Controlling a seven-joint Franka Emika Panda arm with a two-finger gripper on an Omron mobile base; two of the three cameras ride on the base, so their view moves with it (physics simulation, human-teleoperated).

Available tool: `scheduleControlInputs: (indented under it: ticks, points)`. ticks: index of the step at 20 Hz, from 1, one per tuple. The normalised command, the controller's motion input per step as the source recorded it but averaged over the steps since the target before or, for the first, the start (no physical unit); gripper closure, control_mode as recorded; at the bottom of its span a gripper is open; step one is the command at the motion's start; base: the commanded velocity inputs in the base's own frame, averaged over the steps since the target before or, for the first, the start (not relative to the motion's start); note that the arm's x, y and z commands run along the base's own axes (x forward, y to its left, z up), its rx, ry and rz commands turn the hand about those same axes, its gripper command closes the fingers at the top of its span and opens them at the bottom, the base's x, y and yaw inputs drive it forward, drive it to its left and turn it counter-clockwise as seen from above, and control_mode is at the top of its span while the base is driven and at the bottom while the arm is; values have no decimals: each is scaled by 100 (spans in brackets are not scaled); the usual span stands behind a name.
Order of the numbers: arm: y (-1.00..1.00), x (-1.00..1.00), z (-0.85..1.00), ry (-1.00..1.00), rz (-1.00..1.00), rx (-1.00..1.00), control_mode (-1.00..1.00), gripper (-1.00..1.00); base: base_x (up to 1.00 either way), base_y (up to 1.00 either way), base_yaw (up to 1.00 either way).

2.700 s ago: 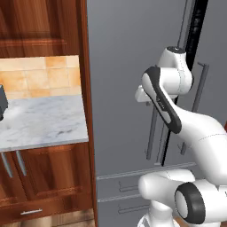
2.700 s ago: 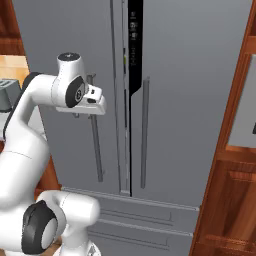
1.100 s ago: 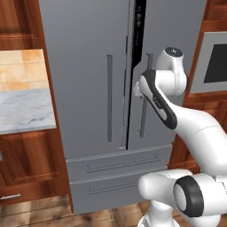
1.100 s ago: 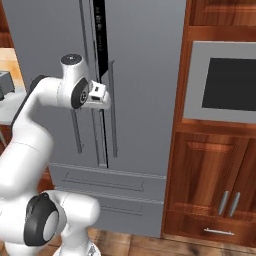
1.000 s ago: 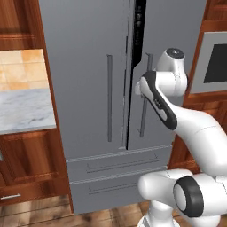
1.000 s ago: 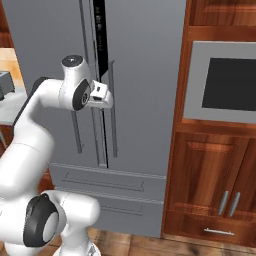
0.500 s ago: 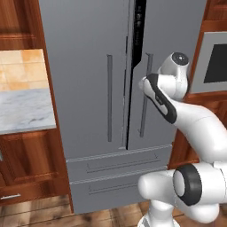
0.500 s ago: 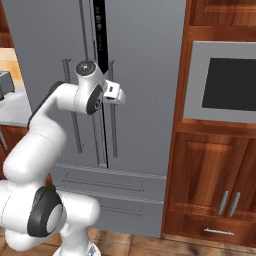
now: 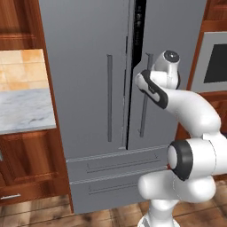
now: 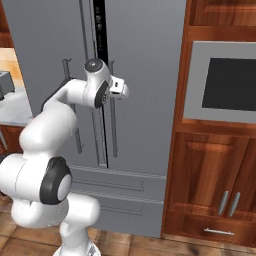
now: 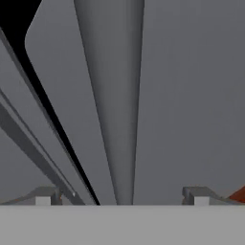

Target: There is a bowl on the dining counter. Grab a lemon wedge from the fridge and place it in the bowl. Then get the liquor bottle and glass cup from the cabinet and place them next to the bowl.

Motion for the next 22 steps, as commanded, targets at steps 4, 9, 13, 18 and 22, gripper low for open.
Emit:
scheduleControlInputs:
  ticks: [4,9,13,18,22]
  points:
    - [0,55,-5,0,0,0,-100,-100,0,0,0]
    - [0,57,-16,-1,0,0,-100,-100,0,0,0]
    - [0,64,-32,-1,0,0,-100,100,0,0,0]
    - [0,39,-39,-10,4,0,-100,100,0,0,0]
    - [0,4,-35,-33,7,0,-100,100,0,0,0]
